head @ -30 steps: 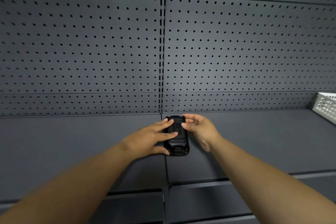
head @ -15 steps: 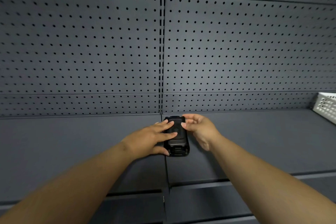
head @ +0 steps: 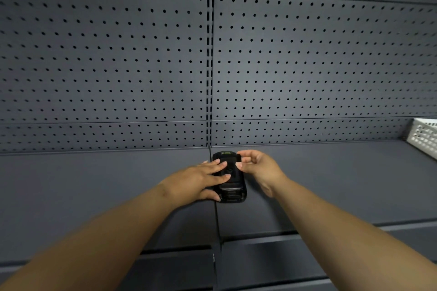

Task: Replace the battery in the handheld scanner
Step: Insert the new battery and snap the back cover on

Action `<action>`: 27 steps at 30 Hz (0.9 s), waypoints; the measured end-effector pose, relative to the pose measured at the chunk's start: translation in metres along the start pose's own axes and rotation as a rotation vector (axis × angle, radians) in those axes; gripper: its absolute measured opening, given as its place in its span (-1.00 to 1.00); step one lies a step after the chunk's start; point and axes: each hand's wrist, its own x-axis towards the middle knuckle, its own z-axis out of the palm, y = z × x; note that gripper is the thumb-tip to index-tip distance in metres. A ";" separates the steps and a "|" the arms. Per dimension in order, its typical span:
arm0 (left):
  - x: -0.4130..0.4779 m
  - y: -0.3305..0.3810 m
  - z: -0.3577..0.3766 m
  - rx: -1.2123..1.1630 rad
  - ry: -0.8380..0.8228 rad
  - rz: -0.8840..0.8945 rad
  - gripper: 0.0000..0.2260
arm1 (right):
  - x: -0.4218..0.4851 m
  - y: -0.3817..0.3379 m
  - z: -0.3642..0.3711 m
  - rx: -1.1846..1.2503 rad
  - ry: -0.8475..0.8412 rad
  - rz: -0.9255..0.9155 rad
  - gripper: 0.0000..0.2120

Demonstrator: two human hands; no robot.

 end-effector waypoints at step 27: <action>0.010 0.008 -0.016 -0.113 -0.188 -0.195 -0.50 | 0.001 -0.030 -0.006 -1.469 -0.226 -0.135 -0.47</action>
